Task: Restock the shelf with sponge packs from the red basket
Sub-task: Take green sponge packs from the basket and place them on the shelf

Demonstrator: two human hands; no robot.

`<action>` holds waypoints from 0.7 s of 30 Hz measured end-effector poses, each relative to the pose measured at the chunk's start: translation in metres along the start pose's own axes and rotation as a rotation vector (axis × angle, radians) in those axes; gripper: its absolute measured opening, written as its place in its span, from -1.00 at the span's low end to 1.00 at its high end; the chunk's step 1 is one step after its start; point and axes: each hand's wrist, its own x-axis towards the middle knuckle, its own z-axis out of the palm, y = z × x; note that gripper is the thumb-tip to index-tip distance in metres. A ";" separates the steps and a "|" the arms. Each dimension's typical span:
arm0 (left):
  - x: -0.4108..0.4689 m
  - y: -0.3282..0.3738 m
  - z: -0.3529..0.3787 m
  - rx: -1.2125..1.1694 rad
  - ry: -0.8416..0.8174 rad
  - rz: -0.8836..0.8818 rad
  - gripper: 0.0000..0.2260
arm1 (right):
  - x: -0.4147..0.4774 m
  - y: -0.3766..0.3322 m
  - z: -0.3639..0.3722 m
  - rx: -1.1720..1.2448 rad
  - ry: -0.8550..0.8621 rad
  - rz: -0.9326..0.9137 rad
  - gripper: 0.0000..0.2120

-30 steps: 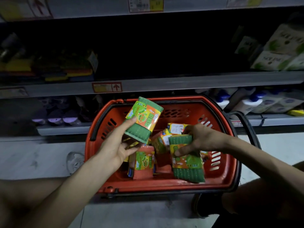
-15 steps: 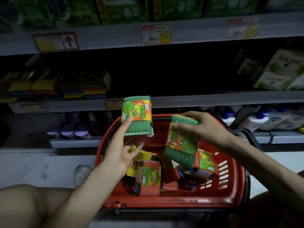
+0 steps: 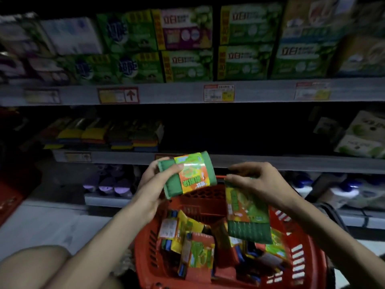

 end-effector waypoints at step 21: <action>0.035 -0.016 0.002 -0.419 0.049 -0.106 -0.58 | 0.015 -0.017 0.058 0.109 -0.154 -0.109 -0.29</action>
